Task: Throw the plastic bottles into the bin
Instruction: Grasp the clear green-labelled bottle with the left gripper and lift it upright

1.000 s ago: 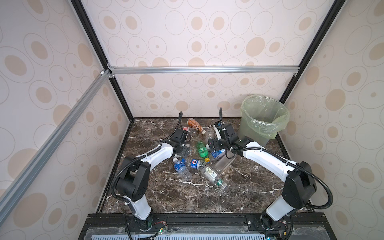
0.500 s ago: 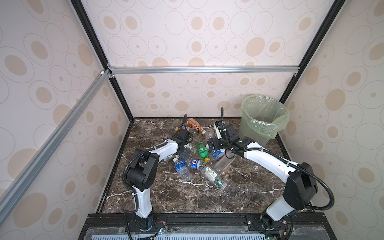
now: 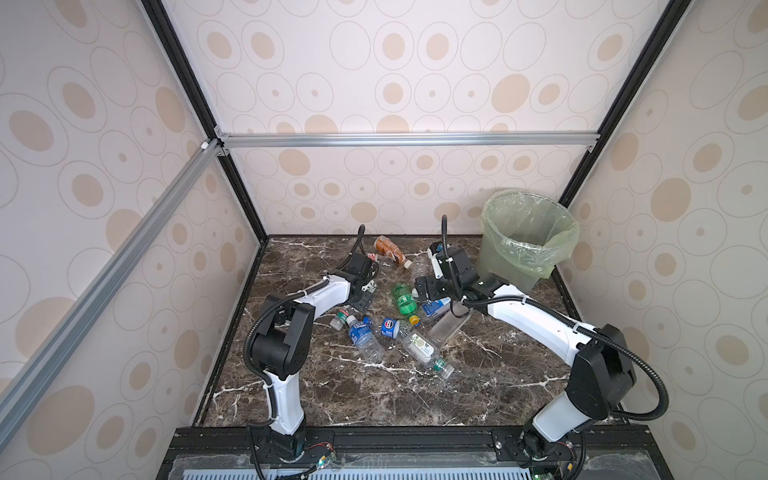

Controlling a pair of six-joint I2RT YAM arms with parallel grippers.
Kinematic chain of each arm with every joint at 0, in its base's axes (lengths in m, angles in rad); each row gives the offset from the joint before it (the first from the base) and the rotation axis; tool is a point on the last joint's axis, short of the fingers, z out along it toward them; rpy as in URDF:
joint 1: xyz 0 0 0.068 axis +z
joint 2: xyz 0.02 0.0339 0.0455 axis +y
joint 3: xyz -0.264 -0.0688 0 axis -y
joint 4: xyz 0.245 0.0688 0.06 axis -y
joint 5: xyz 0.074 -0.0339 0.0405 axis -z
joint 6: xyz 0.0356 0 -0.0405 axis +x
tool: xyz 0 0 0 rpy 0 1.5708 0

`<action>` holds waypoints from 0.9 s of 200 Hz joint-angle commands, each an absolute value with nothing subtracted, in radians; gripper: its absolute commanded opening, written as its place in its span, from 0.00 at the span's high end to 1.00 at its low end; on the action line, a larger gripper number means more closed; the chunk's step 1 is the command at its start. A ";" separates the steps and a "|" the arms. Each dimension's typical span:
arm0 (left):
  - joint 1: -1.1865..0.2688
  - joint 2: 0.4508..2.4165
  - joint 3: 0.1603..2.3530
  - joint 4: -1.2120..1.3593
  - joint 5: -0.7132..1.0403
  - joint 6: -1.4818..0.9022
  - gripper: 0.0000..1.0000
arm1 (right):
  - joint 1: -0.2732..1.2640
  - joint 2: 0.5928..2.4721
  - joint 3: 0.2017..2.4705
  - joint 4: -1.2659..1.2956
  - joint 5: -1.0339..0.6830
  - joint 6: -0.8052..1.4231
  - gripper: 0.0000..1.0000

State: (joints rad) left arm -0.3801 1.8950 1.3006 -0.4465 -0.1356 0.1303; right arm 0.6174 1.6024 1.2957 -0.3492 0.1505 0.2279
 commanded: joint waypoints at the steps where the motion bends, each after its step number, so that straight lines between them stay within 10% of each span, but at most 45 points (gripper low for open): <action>1: -0.371 1.916 1.319 -0.460 -0.115 0.150 0.26 | 0.619 1.576 1.280 -0.330 0.156 0.245 0.00; 180: -0.336 1.821 1.315 -0.423 -0.059 0.117 0.52 | 0.613 1.600 1.285 -0.329 0.102 0.279 0.00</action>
State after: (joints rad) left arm -0.3443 1.8935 1.3159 -0.4259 -0.0731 0.1196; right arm 0.6167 1.6024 1.2907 -0.3424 0.1318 0.2504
